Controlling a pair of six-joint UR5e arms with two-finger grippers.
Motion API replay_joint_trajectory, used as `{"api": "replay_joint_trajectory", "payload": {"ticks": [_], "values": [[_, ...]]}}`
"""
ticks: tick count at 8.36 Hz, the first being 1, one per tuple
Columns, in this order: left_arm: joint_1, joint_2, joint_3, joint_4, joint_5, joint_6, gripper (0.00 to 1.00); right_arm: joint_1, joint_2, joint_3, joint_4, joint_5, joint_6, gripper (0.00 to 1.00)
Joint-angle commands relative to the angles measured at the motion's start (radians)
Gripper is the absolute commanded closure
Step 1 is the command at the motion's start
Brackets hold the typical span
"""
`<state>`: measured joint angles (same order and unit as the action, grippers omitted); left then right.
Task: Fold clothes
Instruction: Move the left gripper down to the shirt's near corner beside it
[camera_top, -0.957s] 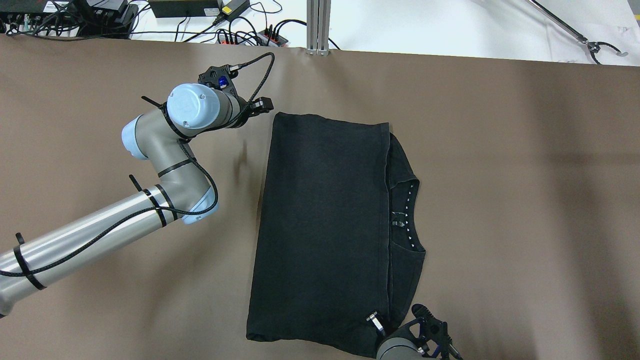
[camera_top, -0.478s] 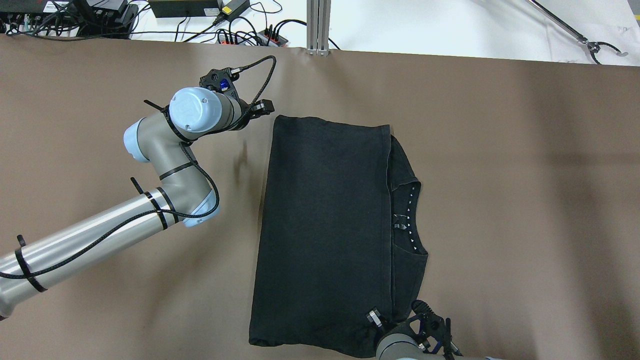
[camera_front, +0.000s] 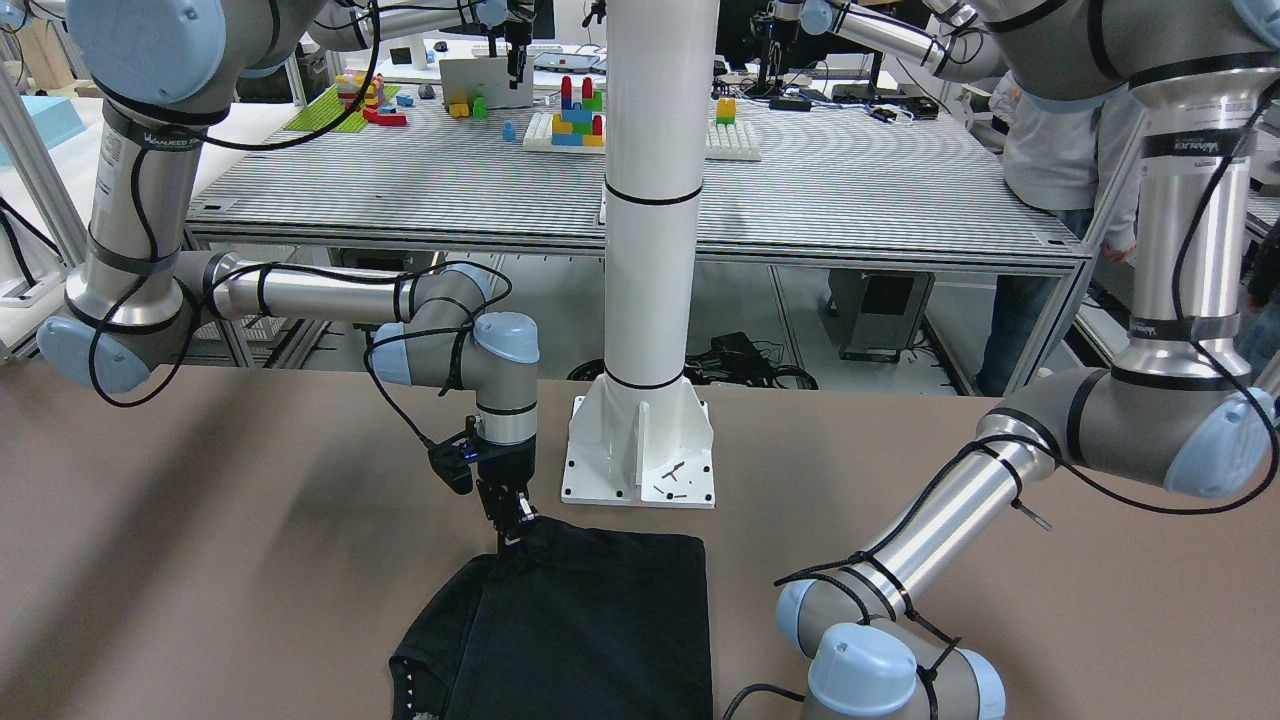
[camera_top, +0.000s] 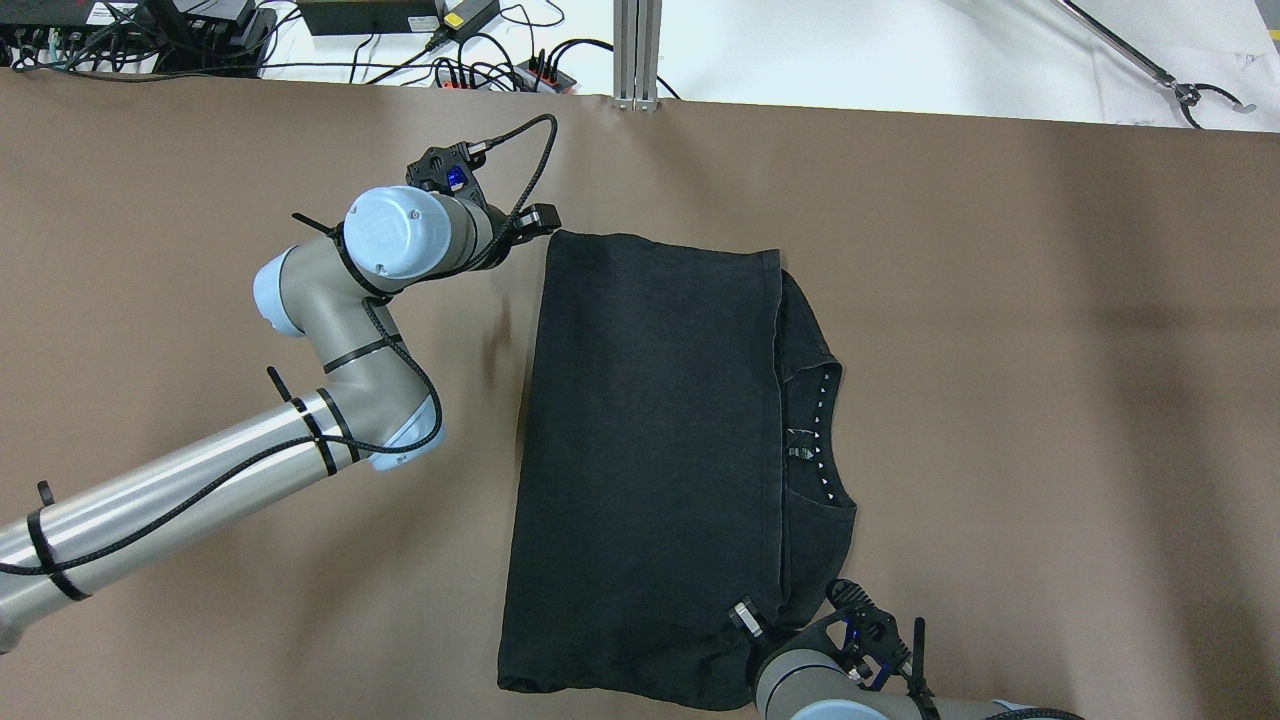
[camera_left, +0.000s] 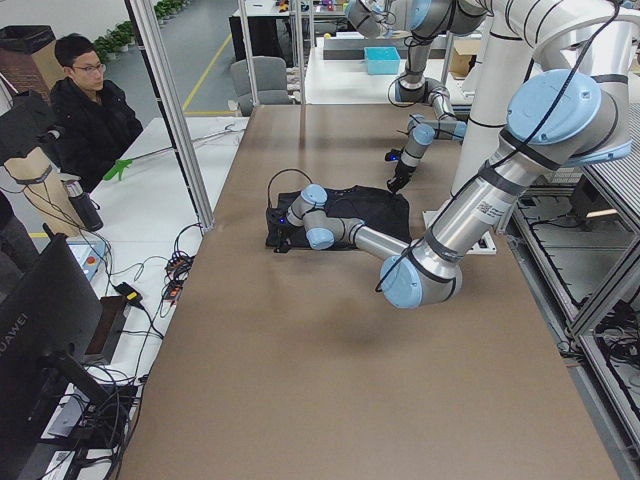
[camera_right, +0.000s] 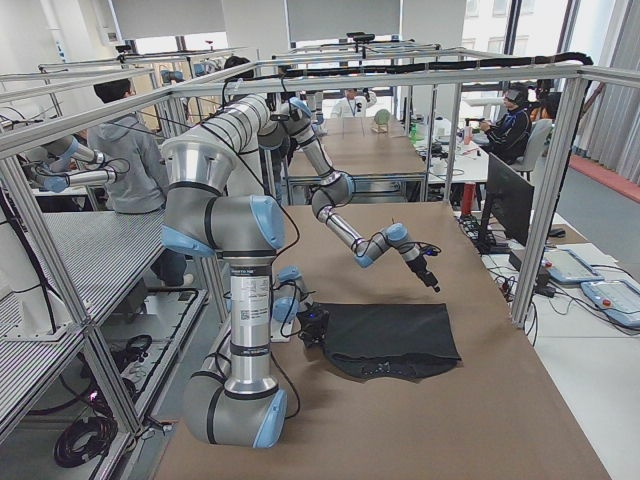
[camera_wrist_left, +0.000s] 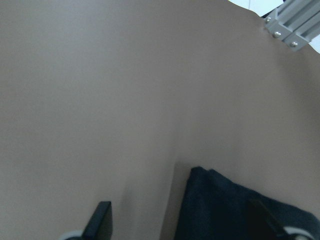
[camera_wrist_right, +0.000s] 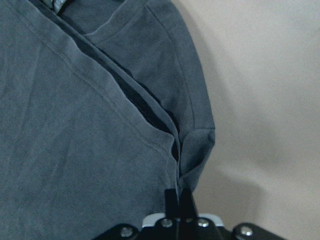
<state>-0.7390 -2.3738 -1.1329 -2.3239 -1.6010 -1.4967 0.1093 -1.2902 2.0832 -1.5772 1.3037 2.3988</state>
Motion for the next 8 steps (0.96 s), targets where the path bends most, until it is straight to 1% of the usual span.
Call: {"api": "replay_joint_trajectory", "payload": {"ticks": [1,2,3,4,5,6,7,8], "values": [[0.093,0.185,-0.381,0.12,0.003,-0.185,0.06,0.001,-0.011,0.011,-0.003,0.003,-0.015,1.0],[0.175,0.3,-0.576,0.197,0.051,-0.271,0.06,0.001,-0.011,0.012,-0.001,0.003,-0.015,1.0],[0.304,0.408,-0.74,0.248,0.196,-0.357,0.06,0.001,-0.015,0.012,-0.003,0.003,-0.015,1.0],[0.411,0.485,-0.862,0.315,0.275,-0.394,0.06,0.0,-0.017,0.014,-0.001,0.005,-0.015,1.0],[0.485,0.516,-0.922,0.368,0.283,-0.495,0.06,0.0,-0.018,0.014,-0.001,0.005,-0.015,1.0],[0.548,0.519,-0.912,0.374,0.292,-0.545,0.06,0.001,-0.018,0.012,-0.001,0.003,-0.015,1.0],[0.622,0.533,-0.891,0.373,0.358,-0.565,0.1,0.0,-0.018,0.012,-0.001,0.003,-0.015,1.0],[0.659,0.533,-0.884,0.371,0.383,-0.568,0.15,0.001,-0.018,0.012,-0.001,0.003,-0.015,1.0]]}}
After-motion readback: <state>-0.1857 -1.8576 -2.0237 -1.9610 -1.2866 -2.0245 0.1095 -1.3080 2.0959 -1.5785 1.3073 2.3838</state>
